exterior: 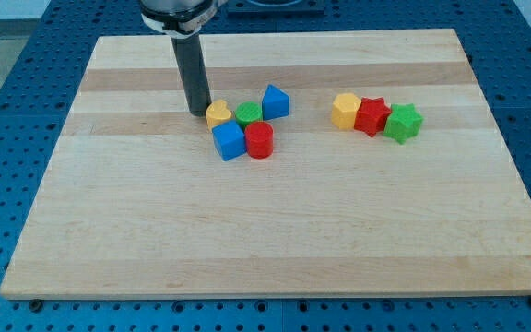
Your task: Slide the green star to the center
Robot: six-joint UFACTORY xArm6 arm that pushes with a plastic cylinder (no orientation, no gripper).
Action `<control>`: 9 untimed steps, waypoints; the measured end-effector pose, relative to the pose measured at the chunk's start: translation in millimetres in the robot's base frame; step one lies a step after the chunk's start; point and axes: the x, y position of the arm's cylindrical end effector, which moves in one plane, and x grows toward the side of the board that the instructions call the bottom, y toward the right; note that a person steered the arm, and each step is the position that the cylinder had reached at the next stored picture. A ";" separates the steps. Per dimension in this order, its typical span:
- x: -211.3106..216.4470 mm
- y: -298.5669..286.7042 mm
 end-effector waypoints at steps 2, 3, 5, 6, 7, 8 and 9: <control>4.3 4.9; -2.3 3.5; -80.2 19.7; -98.0 69.3; -97.8 133.2; -87.7 191.9; -62.9 242.8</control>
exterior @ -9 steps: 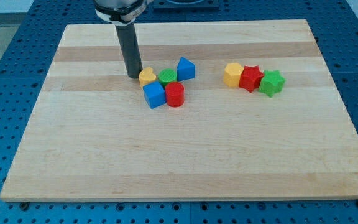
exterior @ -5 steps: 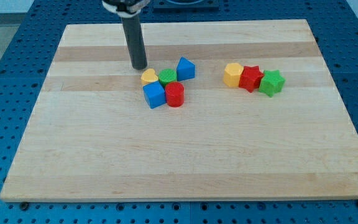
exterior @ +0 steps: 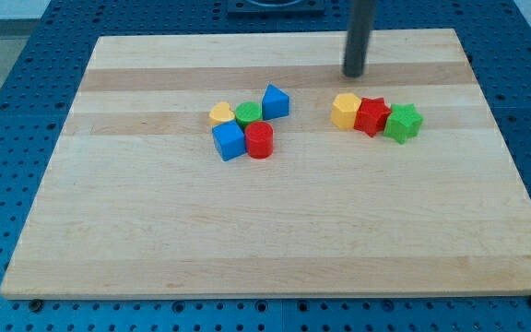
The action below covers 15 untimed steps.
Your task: Slide the green star to the center
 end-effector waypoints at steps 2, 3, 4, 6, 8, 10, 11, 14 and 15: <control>51.6 41.3; 71.4 41.5; 101.7 41.5; 168.3 40.8; 217.4 21.0; 231.7 5.7; 228.9 -2.3; 204.7 -16.7; 199.1 -24.2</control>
